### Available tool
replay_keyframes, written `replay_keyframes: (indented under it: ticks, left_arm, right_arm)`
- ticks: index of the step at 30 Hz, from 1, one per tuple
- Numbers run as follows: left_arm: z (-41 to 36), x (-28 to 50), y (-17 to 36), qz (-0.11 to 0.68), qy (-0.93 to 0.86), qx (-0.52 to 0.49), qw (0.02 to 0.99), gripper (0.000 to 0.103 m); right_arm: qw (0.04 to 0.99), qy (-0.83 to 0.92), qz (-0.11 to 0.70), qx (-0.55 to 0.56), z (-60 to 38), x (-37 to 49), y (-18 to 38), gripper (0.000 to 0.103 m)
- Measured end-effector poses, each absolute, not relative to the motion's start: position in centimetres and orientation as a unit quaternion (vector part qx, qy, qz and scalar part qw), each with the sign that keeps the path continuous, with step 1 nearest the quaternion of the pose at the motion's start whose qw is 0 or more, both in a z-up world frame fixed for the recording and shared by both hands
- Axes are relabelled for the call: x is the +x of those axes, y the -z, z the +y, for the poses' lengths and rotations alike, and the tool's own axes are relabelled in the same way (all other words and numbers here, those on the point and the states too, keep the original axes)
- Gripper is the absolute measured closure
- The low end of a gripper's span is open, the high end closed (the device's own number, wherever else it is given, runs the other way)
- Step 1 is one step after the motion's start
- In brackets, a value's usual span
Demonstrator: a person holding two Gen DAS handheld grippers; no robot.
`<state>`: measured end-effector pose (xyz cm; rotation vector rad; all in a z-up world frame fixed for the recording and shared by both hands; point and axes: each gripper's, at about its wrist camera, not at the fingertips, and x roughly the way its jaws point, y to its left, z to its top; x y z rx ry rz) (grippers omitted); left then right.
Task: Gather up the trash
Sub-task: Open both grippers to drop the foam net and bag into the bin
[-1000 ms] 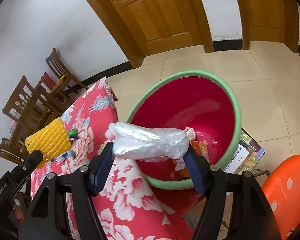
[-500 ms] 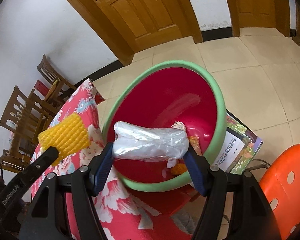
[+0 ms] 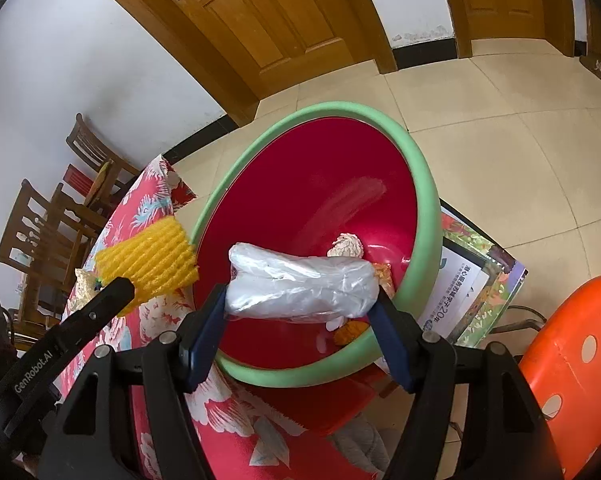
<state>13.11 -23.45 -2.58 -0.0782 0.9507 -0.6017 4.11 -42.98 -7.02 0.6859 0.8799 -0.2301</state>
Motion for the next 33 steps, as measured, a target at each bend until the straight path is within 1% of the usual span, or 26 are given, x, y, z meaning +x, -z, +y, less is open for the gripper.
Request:
replay_keyframes:
  ticks: [1, 3, 9, 21, 33]
  left_arm:
    - [-23.5, 13.1, 2.5, 0.45, 0.284, -0.039, 0.846, 0.063]
    - [-23.5, 13.1, 2.4, 0.446, 0.283, -0.041, 0.848, 0.056]
    - [-23.3, 12.9, 1.9, 0.439, 0.279, -0.039, 0.853, 0.056]
    - [-21.0, 12.7, 1.0, 0.433, 0.26, -0.053, 0.861, 0.056]
    - [-16.1, 12.2, -1.2, 0.414, 0.226, -0.065, 0.88, 0.055]
  right_arm:
    - [0.842, 0.109, 0.417, 0.325, -43.1, 4.1, 7.1, 0.031]
    - [0.841, 0.109, 0.417, 0.328, -43.1, 4.1, 7.1, 0.031]
    - [0.84, 0.109, 0.412, 0.336, -43.5, 4.0, 7.2, 0.027]
    - [0.845, 0.108, 0.405, 0.333, -43.2, 3.6, 6.2, 0.027]
    - [0.861, 0.082, 0.393, 0.312, -40.5, 3.4, 3.3, 0.026]
